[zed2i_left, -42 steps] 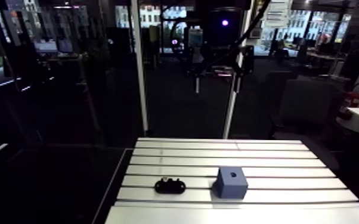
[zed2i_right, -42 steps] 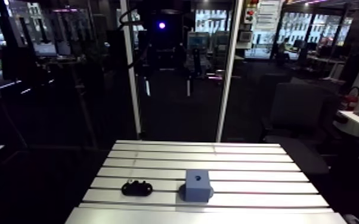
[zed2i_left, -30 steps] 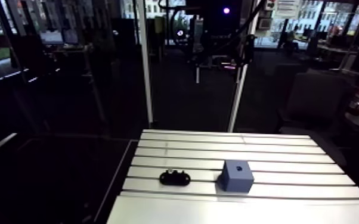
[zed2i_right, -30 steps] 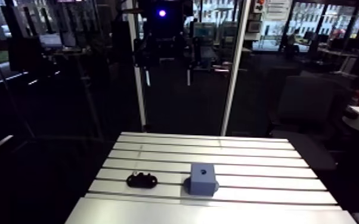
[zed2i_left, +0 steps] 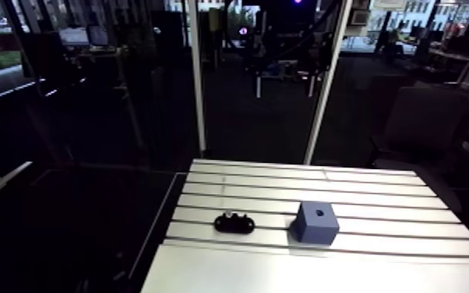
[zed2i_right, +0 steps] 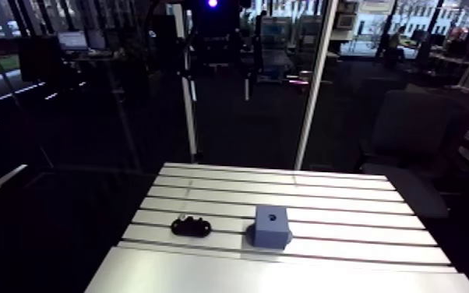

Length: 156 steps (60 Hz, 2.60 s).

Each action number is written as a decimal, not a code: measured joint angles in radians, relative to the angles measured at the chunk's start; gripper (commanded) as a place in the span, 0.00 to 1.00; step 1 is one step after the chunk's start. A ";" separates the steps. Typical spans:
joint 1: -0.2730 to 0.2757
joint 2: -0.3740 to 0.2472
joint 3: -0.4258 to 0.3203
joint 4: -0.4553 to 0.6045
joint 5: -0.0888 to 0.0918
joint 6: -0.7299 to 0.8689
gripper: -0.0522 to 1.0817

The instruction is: Pick up the M10 bolt and insert it into the hex recess until seated.

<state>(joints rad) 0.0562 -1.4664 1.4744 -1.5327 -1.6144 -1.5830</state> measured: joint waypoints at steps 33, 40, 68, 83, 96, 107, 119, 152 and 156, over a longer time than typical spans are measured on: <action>0.044 0.004 0.076 -0.105 0.005 0.007 0.05; 0.073 0.015 0.102 -0.144 0.005 0.008 0.05; 0.125 0.040 0.245 -0.392 0.004 -0.001 0.05; 0.141 0.044 0.361 -0.598 0.011 -0.022 0.05; 0.144 0.057 0.434 -0.722 0.022 -0.029 0.06; 0.145 0.072 0.472 -0.778 0.026 -0.033 0.13; 0.146 0.093 0.497 -0.800 0.026 -0.056 0.29; 0.147 0.105 0.543 -0.806 0.037 -0.097 0.42; 0.148 0.105 0.547 -0.806 0.037 -0.098 0.42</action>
<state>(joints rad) 0.2037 -1.3613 2.0214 -2.3387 -1.5774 -1.6807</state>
